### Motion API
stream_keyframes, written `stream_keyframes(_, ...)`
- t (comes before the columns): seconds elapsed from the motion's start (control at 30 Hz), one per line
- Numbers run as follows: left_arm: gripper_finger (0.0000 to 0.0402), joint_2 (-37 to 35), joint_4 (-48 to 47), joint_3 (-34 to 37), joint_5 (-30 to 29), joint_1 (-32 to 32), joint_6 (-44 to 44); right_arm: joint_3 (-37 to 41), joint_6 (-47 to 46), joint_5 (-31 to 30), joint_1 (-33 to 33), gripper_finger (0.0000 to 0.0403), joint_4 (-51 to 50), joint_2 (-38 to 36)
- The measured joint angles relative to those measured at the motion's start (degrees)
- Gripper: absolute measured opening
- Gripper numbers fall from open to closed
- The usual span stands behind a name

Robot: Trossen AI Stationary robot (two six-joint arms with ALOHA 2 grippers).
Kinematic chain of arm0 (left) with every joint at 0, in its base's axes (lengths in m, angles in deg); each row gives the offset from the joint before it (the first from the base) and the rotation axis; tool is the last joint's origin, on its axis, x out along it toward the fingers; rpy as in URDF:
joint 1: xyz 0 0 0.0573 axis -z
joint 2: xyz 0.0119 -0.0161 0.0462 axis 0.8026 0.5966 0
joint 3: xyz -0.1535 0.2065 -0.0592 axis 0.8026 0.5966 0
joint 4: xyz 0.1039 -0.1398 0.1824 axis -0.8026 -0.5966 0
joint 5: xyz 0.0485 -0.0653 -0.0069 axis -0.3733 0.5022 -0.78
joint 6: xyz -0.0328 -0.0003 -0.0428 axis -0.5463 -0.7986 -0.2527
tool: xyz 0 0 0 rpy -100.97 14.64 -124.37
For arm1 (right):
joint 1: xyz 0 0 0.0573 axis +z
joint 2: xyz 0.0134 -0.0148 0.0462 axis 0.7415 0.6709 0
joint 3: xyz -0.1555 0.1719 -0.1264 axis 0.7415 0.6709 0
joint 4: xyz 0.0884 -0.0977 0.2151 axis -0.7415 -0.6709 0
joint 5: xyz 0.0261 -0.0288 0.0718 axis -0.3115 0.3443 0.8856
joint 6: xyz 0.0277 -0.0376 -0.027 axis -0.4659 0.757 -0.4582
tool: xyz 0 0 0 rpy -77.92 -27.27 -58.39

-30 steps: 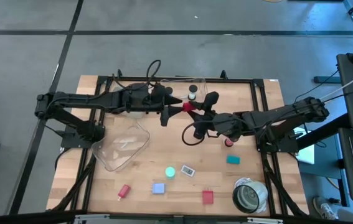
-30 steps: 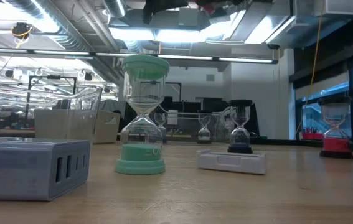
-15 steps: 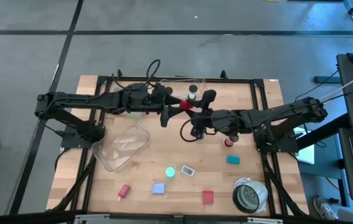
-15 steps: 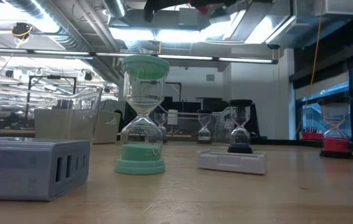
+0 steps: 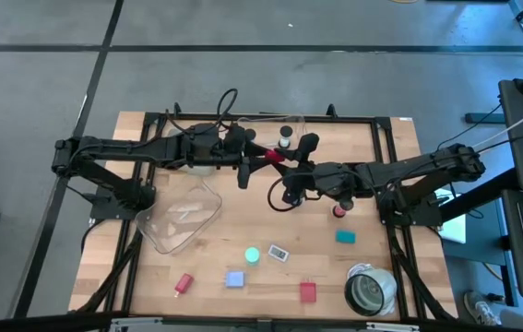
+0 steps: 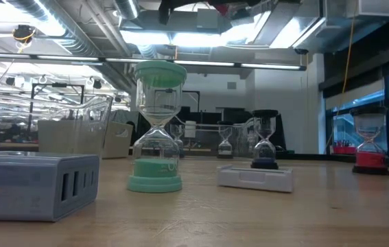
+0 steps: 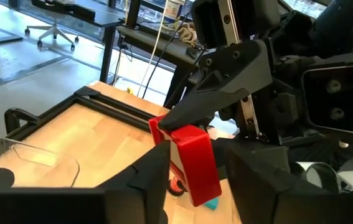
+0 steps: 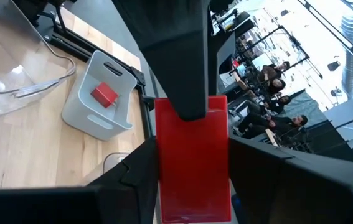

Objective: Pick & Place Office items
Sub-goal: Put the red digital clock into the bottom transparent bin

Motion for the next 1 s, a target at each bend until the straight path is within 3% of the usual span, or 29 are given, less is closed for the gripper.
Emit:
stream_keyframes(0.27, 0.0068, 0.0, 0.0, 0.0, 0.0, 0.0, 0.1, 0.0, 1.0, -0.5, 0.0, 0.0161, -0.1, 0.0)
stream_keyframes(0.7, 0.0065, 0.0, -0.1, 0.0, 0.3, 0.0, 1.8, 0.0, 1.4, 0.0, 0.1, 0.025, -0.6, 0.0)
stream_keyframes(0.8, 0.0065, 0.0, -0.7, 0.0, 0.3, 0.0, 1.8, 0.0, 1.5, -3.9, 0.6, 0.0278, -1.0, 0.0)
stream_keyframes(1.0, 0.0064, -0.1, -4.6, 0.0, -2.0, -0.6, 2.5, 0.1, 4.1, -18.7, 2.2, 0.0318, -4.6, 0.0)
